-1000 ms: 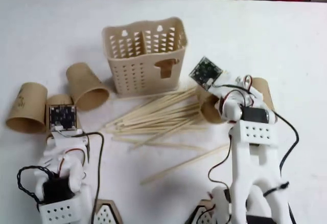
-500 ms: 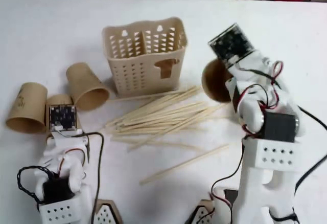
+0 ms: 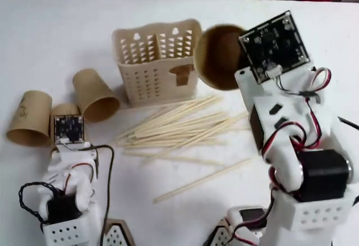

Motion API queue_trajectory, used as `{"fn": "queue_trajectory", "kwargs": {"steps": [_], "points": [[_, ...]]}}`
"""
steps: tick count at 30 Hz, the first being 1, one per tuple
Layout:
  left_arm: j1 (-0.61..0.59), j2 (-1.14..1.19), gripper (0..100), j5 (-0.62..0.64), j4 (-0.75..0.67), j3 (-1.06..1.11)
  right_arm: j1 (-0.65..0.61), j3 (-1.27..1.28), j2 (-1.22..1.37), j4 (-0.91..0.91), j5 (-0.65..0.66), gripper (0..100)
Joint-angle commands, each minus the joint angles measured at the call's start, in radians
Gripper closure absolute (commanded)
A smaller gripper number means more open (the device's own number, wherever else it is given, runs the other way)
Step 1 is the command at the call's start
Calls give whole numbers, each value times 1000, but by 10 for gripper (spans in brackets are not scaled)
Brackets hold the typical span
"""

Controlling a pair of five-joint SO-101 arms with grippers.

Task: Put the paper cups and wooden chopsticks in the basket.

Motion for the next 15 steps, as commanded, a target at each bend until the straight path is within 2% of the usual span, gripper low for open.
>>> {"fn": "queue_trajectory", "kwargs": {"steps": [1, 7, 15], "points": [[-2, -8, 924, -9, -18, -9, -45, -189, 116, 74, -34, 978], [-2, -8, 924, -9, -18, -9, -110, -471, 358, 202, -81, 978], [-2, -8, 924, -9, -18, -9, -174, -671, 618, 211, -147, 978]]}}
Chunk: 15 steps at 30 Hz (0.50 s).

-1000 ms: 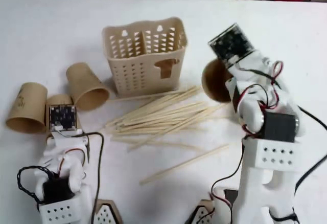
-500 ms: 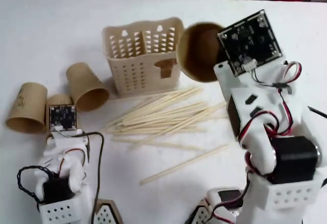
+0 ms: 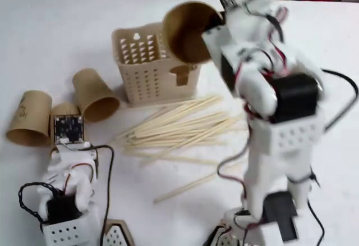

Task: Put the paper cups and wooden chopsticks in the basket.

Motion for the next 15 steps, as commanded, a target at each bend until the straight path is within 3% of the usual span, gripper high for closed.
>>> {"fn": "queue_trajectory", "kwargs": {"steps": [1, 15], "points": [[-2, -8, 924, -9, -18, -9, -38, -110, 76, -1, -18, 978], [-4, -8, 924, -9, -18, -9, -21, -227, 354, -50, -118, 978]]}}
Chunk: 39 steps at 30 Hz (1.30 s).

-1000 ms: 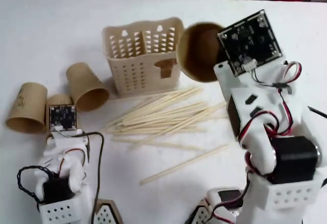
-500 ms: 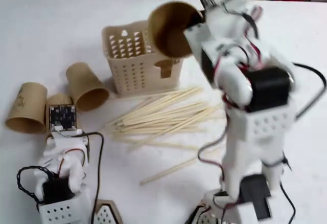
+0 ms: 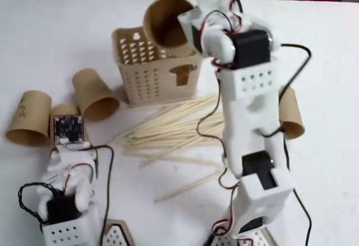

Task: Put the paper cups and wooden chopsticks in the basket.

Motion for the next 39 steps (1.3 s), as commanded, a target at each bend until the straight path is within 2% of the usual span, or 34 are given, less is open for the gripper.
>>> {"fn": "queue_trajectory", "kwargs": {"steps": [1, 3, 8, 10, 14, 20, 24, 30, 39], "points": [[-4, -8, 924, -9, -18, -9, 18, -41, 12, -21, -41, 977], [-4, -8, 924, -9, -18, -9, 25, -41, 27, -16, -71, 945], [-4, -8, 924, -9, -18, -9, 48, -43, 8, 24, -132, 746], [-4, -8, 924, -9, -18, -9, 51, -43, -35, 54, -121, 738], [-4, -8, 924, -9, -18, -9, 53, -43, -116, 165, 17, 738], [-4, -8, 924, -9, -20, -9, 193, 35, -205, 213, 91, 738], [-4, -8, 924, -9, -20, -9, 271, 176, -294, 213, 239, 738], [-4, -8, 924, -9, -20, -9, 364, 534, -518, 213, 460, 738], [-5, -8, 924, -9, -20, -8, 503, 1099, -857, 183, 890, 737]]}}
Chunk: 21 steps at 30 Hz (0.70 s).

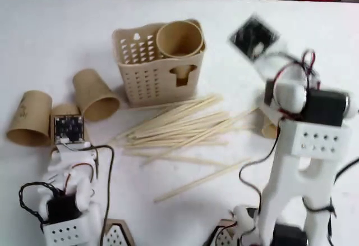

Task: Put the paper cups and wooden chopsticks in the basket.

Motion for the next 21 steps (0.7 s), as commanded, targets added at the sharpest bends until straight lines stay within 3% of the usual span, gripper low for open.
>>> {"fn": "queue_trajectory", "kwargs": {"steps": [1, 9, 18, 21], "points": [[-5, -8, 924, -9, -20, -8, 81, 207, -139, -50, 176, 737], [-5, -8, 924, -9, -20, -8, 265, 683, -245, -450, 382, 737], [-5, -8, 924, -9, -20, -8, 294, 968, -243, -851, 382, 738], [-5, -8, 924, -9, -18, -8, 292, 1039, -243, -955, 382, 786]]}}
